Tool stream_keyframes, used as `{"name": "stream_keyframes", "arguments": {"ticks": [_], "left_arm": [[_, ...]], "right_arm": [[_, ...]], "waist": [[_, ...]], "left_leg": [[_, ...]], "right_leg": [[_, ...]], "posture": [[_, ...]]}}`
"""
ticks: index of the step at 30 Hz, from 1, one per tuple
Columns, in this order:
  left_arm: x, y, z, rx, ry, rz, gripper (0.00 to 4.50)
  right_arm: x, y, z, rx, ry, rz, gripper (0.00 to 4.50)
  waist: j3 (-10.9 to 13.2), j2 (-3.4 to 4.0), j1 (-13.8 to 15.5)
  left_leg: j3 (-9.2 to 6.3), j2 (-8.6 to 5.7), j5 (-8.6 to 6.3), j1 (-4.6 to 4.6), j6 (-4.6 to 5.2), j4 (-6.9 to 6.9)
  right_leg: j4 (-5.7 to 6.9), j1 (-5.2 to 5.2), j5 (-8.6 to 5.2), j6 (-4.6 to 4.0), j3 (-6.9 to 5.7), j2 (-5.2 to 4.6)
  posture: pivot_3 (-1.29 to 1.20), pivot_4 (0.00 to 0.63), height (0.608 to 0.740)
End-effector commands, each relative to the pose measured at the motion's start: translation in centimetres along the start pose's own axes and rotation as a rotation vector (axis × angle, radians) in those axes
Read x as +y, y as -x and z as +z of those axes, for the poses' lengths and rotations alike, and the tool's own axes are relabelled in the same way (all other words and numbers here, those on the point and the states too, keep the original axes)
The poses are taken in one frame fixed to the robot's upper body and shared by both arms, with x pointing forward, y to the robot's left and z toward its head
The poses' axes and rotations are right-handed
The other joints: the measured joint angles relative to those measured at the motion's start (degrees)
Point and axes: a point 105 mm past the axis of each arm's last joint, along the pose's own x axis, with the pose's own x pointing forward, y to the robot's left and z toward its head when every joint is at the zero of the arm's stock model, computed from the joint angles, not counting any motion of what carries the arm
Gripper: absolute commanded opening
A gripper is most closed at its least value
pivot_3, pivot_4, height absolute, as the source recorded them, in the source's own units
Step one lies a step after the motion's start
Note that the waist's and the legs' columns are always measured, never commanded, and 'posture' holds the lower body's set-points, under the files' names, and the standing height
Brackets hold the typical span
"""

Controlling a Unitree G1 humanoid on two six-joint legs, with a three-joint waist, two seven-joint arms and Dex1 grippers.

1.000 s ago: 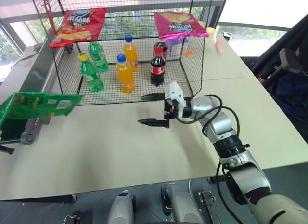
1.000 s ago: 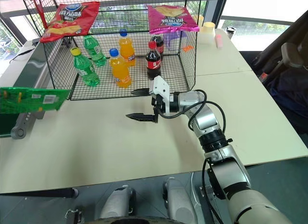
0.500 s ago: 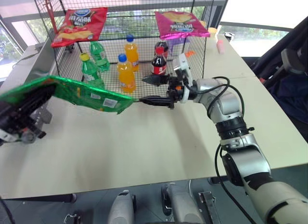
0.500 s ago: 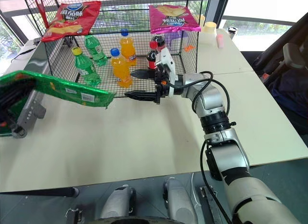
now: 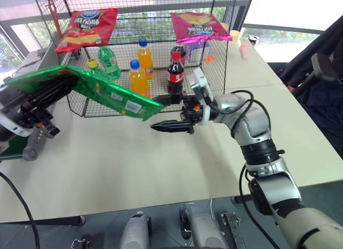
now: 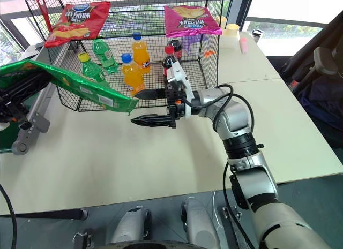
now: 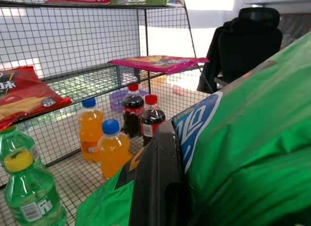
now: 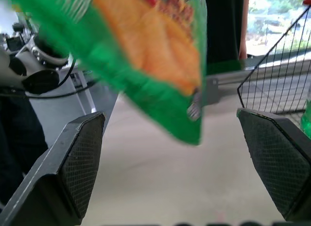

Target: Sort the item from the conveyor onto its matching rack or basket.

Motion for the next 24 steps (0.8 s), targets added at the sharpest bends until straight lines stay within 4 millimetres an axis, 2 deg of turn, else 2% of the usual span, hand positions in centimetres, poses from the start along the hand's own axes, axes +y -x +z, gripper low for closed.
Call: {"name": "stream_keyframes", "arguments": {"ticks": [1, 9, 12, 19, 24], "left_arm": [[-0.7, -0.3, 0.8, -0.03, -0.006, -0.022, 0.05], [-0.9, -0.3, 0.6, -0.029, 0.012, -0.011, 0.05], [-1.0, -0.2, 0.3, -0.025, 0.021, -0.008, 0.0], [-0.8, -0.1, 0.3, -0.035, 0.032, 0.009, 0.0], [-0.8, 0.2, -0.6, 0.006, 0.043, 0.033, 0.0]], "right_arm": [[0.0, -1.2, 2.6, -0.086, 0.081, -0.009, 4.5], [0.8, -2.2, 3.5, -0.155, 0.068, 0.0, 4.5], [0.9, -2.4, 3.8, -0.172, 0.07, -0.002, 3.63], [1.1, -2.7, 4.3, -0.189, 0.082, -0.008, 0.01], [0.8, -2.8, 5.0, -0.215, 0.114, -0.029, 0.01]], "waist": [[0.0, 0.0, 0.06], [0.0, -0.01, 0.22], [0.0, 0.0, 0.17], [0.0, 0.0, 0.13], [0.0, 0.0, 0.11]], "left_leg": [[0.0, 0.0, 0.0, 0.0, 0.0, -0.01], [0.0, -0.02, 0.0, -0.04, -0.01, 0.02], [-0.01, -0.01, 0.0, -0.04, -0.01, 0.02], [0.0, -0.01, 0.0, -0.03, -0.01, 0.01], [0.0, -0.01, 0.0, -0.03, -0.01, 0.01]], "right_leg": [[0.01, -0.01, 0.0, 0.0, 0.01, 0.0], [-0.01, -0.01, 0.0, 0.0, 0.01, -0.03], [-0.01, -0.01, 0.0, 0.0, 0.01, -0.02], [0.0, -0.02, 0.0, 0.0, 0.01, -0.02], [0.0, -0.01, 0.0, 0.0, 0.02, -0.02]], "posture": [[0.0, 0.15, 0.74], [0.0, 0.15, 0.74], [0.0, 0.15, 0.74], [0.0, 0.15, 0.74], [0.0, 0.15, 0.74]]}}
